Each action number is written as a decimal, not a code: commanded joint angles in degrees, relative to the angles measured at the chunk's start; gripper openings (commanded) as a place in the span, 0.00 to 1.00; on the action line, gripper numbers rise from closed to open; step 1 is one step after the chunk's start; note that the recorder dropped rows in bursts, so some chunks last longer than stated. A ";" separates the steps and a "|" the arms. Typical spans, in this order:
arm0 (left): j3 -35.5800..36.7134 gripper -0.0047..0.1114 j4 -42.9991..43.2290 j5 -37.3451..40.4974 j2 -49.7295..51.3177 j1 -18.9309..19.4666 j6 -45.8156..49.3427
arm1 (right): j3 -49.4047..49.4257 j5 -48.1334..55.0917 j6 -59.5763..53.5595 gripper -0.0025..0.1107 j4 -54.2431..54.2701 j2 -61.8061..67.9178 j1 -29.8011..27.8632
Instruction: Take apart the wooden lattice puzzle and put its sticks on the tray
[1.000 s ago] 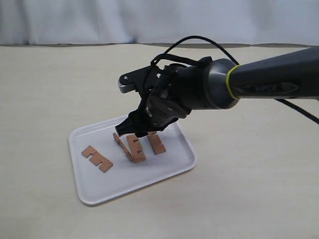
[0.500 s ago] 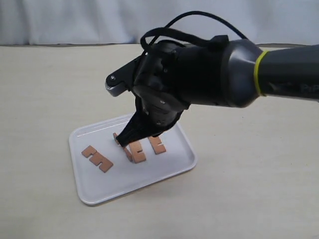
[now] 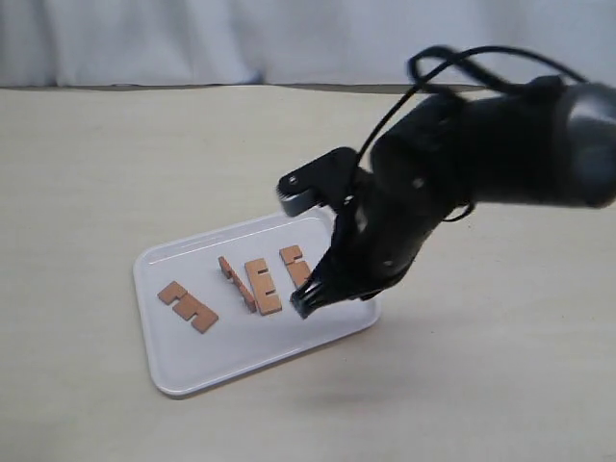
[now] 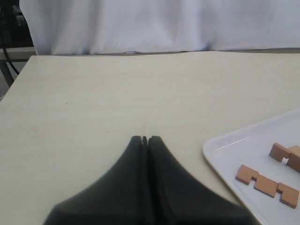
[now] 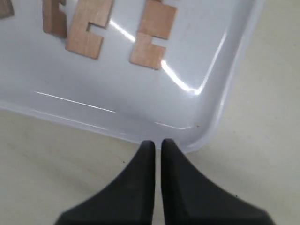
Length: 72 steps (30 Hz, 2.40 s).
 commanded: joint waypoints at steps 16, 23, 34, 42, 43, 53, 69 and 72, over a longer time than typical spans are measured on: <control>0.18 0.04 0.07 -0.58 -0.11 0.01 -0.14 | 18.26 -1.24 -5.86 0.06 4.65 -35.42 -37.49; 0.18 0.04 0.07 -0.47 -0.11 0.01 -0.14 | 30.48 -12.23 -4.25 0.06 5.42 -51.89 -37.35; 0.18 0.04 0.07 -0.47 -0.11 0.01 -0.14 | 42.54 -25.54 -2.79 0.06 5.43 -91.71 -37.35; 0.18 0.04 0.07 -0.47 -0.11 0.01 -0.14 | 42.54 -25.11 -3.01 0.06 5.27 -99.76 -33.25; 0.18 0.04 0.07 -0.47 -0.11 0.01 -0.14 | 42.54 -25.11 -3.01 0.06 5.27 -99.76 -33.25; 0.18 0.04 0.07 -0.58 -0.11 0.01 -0.14 | 42.43 -24.82 -3.01 0.06 5.03 -99.76 -33.11; 0.18 0.04 0.07 -0.58 -0.11 0.01 -0.14 | 58.39 -37.93 -3.01 0.06 8.67 -99.76 -33.11; 0.18 0.04 0.07 -0.58 -0.11 0.01 -0.14 | 61.68 -37.93 -3.01 0.06 8.14 -99.76 -33.11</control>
